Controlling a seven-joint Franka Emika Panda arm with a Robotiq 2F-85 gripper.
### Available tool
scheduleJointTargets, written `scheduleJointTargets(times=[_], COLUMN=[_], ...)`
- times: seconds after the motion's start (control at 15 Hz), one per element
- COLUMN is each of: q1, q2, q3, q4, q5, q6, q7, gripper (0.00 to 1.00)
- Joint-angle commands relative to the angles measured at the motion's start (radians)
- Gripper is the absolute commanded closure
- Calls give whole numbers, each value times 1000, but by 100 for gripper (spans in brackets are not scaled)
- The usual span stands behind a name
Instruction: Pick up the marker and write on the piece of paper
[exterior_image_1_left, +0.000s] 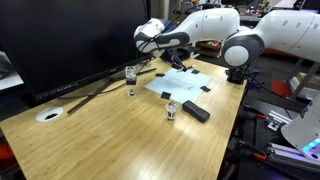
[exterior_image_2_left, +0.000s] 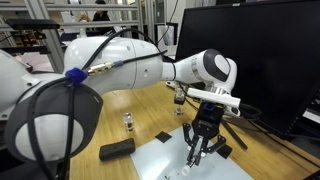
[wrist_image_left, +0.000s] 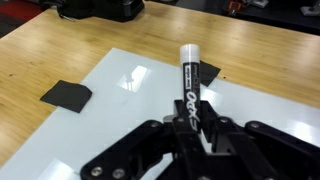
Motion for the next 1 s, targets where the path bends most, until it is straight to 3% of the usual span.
scheduleJointTargets(times=[0.0,0.2,0.47,0.53,0.67,0.8,0.93], q1=[2,-13,-52,-59,-64,-71,-74], q2=[-4,2,6,8,15,23,17], q3=[-9,1,9,11,-8,-4,-1], q4=[0,0,-25,-28,-23,-5,-12], q5=[-28,-16,34,43,84,110,133], q6=[26,18,-53,-62,-74,-89,-93], q7=[-58,-49,120,144,173,209,244], gripper=[95,95,95,76,68,49,36])
